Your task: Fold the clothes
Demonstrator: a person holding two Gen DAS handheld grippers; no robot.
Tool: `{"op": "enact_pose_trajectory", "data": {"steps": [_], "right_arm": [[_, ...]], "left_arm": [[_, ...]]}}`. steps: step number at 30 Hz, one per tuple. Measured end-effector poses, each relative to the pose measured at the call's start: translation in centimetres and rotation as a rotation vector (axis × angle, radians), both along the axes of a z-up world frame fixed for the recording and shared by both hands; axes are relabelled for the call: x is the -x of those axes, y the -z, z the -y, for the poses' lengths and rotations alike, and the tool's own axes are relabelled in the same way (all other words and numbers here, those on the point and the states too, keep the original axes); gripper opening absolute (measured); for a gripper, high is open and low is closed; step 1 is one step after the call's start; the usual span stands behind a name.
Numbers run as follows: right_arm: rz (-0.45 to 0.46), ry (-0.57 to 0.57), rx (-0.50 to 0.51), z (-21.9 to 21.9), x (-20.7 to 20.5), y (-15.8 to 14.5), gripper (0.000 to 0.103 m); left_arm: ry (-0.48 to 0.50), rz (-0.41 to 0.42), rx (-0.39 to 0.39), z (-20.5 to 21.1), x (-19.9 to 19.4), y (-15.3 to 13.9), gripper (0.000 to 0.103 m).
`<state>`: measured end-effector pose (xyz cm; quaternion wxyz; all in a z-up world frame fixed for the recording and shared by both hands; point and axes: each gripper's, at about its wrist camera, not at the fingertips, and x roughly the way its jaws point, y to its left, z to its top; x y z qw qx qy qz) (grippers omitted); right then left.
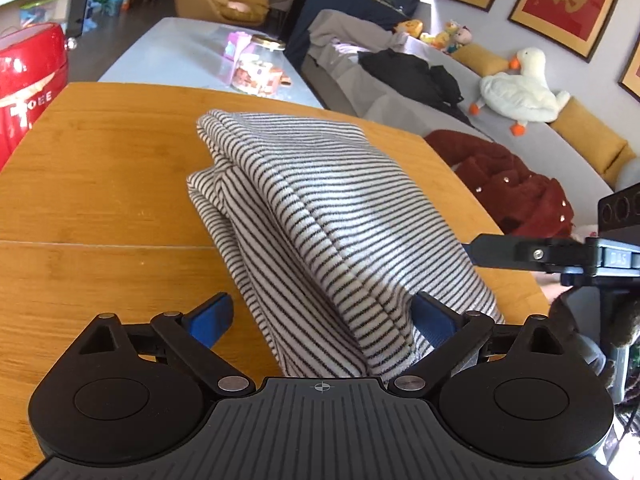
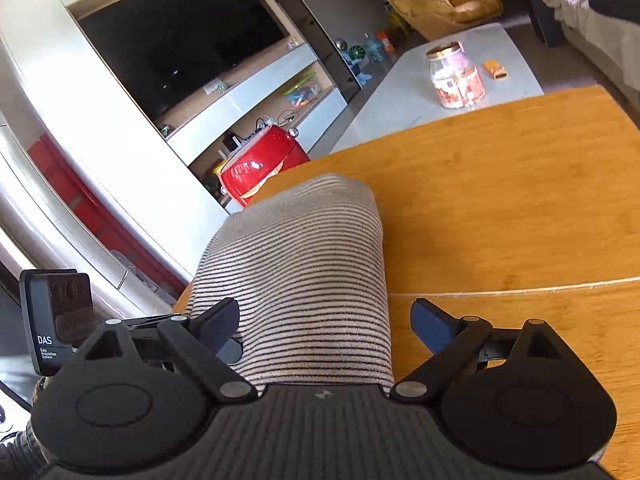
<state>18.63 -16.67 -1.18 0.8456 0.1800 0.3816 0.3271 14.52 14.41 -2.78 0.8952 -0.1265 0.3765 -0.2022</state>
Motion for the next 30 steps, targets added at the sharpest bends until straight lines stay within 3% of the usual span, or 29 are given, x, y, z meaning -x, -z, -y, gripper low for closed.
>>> {"op": "enact_pose_trajectory", "data": {"steps": [2, 6, 12, 24, 30], "right_arm": [[-0.026, -0.015, 0.017, -0.7, -0.2, 0.9, 0.091], [-0.010, -0.048, 0.055, -2.2, -0.7, 1.3, 0.077], [0.016, -0.073, 0.086, -4.8, -3.1, 1.1, 0.076], [0.085, -0.110, 0.092, -13.3, -12.2, 1.7, 0.076], [0.102, -0.142, 0.093, -15.0, -14.5, 1.8, 0.078]], "left_arm": [[0.002, -0.003, 0.005, -0.1, 0.1, 0.4, 0.095], [0.005, -0.008, 0.015, -0.2, 0.3, 1.2, 0.087], [-0.050, 0.041, 0.002, -1.3, -0.3, 1.3, 0.082], [-0.261, 0.065, -0.012, -8.4, -6.8, 1.1, 0.083], [-0.277, 0.067, -0.017, -8.9, -7.8, 0.9, 0.082]]}}
